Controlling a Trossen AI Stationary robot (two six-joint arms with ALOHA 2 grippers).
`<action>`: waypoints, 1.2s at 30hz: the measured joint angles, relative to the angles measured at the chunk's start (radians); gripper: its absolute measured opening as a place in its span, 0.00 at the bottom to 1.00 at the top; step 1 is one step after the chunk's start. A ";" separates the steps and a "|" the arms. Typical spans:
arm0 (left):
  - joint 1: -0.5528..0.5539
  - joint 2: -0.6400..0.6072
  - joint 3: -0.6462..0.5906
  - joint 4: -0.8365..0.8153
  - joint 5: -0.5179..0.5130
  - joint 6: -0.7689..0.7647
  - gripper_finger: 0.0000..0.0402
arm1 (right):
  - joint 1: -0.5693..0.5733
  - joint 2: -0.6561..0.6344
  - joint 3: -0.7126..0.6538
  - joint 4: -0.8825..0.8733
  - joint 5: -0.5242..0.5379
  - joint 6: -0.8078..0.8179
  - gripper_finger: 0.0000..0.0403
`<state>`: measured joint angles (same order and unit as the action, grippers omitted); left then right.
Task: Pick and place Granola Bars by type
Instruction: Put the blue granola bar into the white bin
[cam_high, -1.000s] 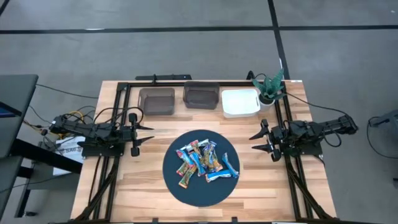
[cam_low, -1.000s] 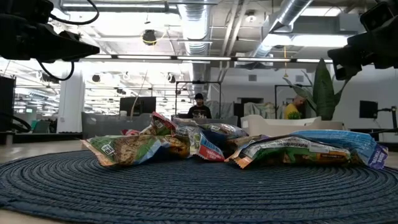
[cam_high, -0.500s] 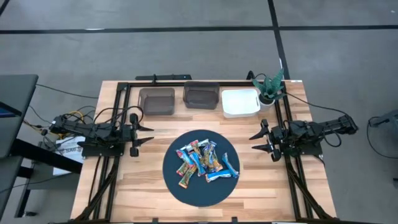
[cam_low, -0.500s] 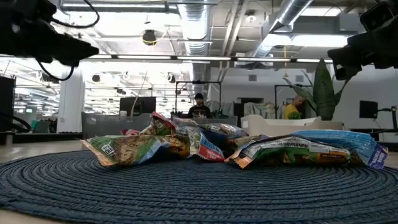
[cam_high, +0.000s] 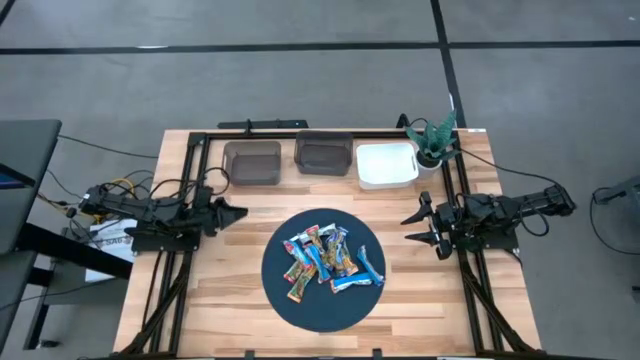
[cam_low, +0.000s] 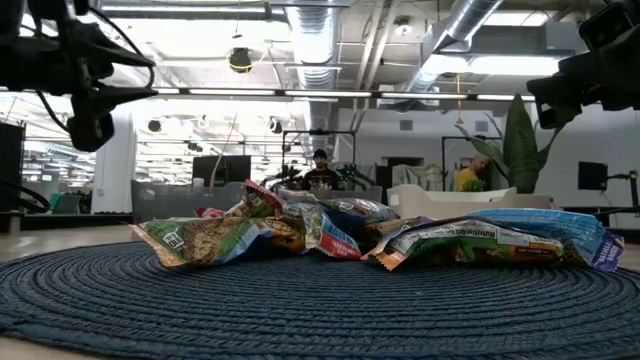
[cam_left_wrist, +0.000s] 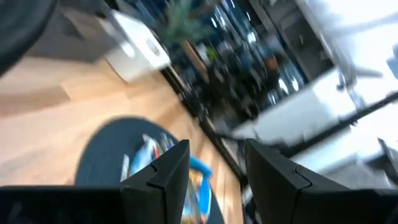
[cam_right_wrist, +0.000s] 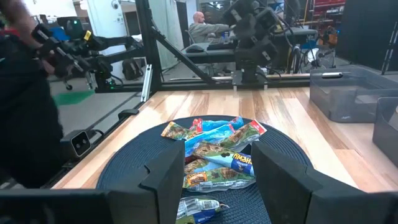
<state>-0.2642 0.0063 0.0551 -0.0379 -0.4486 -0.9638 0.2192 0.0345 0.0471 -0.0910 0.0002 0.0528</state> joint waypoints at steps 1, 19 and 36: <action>0.000 0.000 0.000 0.012 -0.027 -0.006 0.36 | 0.000 0.000 0.000 0.000 0.000 0.000 0.44; 0.000 0.390 0.245 0.332 -0.204 0.075 0.36 | -0.020 0.000 -0.002 0.409 0.144 0.795 0.44; 0.066 0.966 0.802 -0.309 -0.079 -0.009 0.36 | -0.017 0.354 0.261 0.141 0.060 0.823 0.39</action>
<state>-0.1977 0.9718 0.8573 -0.3474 -0.5272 -0.9732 0.2024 0.3881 0.3082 0.0495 0.0605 0.8754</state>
